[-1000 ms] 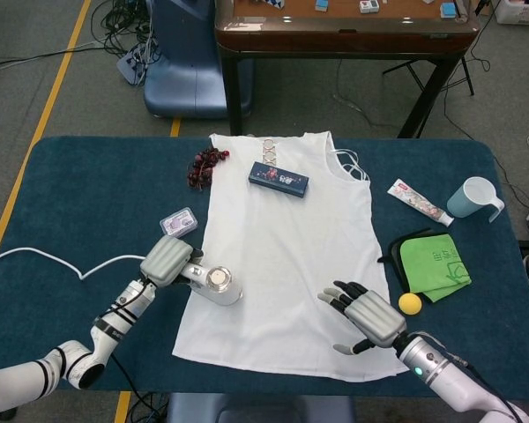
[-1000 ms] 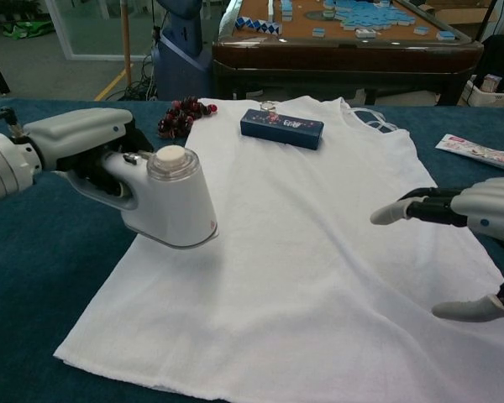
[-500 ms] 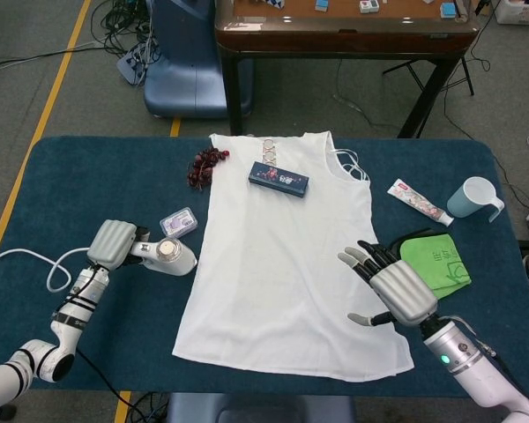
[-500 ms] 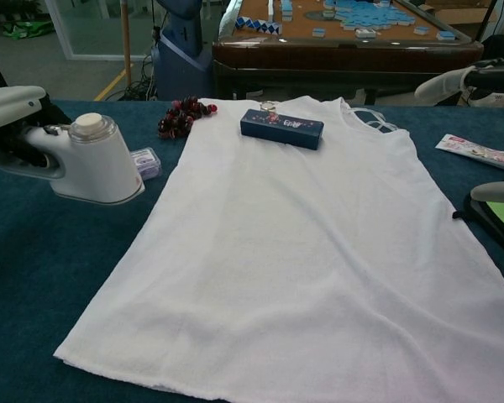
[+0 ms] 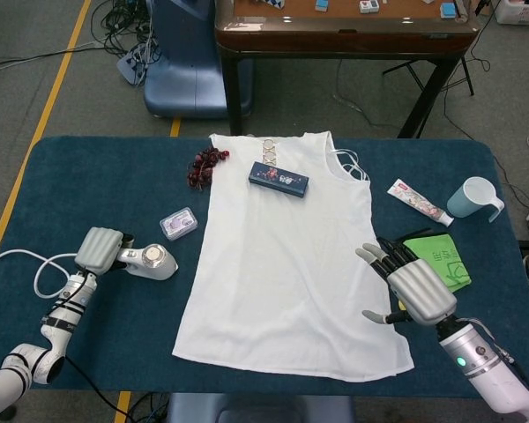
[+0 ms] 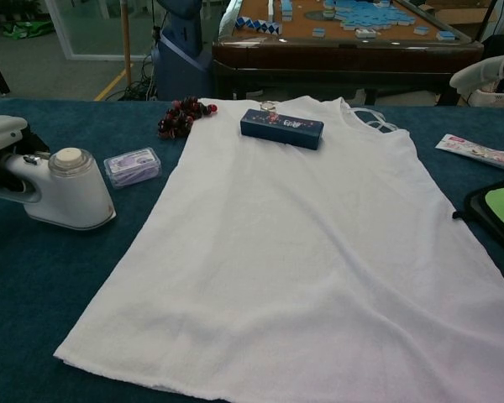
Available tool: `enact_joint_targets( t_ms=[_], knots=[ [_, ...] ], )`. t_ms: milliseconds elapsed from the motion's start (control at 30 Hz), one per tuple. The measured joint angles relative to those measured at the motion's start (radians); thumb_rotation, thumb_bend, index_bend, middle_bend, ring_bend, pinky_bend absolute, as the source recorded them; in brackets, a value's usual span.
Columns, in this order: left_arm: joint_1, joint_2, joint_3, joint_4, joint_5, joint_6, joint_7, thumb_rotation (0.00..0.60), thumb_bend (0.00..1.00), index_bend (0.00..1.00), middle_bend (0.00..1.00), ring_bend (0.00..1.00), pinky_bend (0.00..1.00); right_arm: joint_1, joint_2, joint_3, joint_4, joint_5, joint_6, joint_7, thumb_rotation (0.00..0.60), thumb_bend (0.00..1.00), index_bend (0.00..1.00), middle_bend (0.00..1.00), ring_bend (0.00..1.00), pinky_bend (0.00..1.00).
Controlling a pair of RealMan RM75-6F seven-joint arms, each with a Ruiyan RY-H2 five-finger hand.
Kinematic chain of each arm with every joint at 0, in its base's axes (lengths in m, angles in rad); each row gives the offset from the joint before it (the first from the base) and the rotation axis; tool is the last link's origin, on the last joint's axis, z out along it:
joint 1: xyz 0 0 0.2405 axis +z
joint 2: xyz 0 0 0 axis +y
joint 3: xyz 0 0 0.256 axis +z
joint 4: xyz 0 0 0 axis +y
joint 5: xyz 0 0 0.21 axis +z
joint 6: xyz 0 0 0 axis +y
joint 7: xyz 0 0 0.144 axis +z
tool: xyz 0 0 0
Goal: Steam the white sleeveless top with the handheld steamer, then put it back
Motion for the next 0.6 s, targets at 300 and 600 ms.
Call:
enact_joint_targets(
  t_ms=[300, 600],
  knots=[
    [0.009, 0.005, -0.003, -0.023, -0.007, -0.015, 0.025, 0.6, 0.2, 0.34, 0.44, 0.38, 0.59, -0.008, 0.005, 0.006, 0.01, -0.001, -0.001, 0.014, 0.362, 0.1, 0.1, 0.14, 0.07, 0.14],
    [0.021, 0.064, -0.012, -0.143, -0.029, -0.029, 0.106, 0.6, 0.18, 0.04, 0.15, 0.13, 0.39, -0.012, 0.009, 0.012, 0.024, -0.005, -0.002, 0.039, 0.363, 0.1, 0.1, 0.14, 0.07, 0.14]
  ],
)
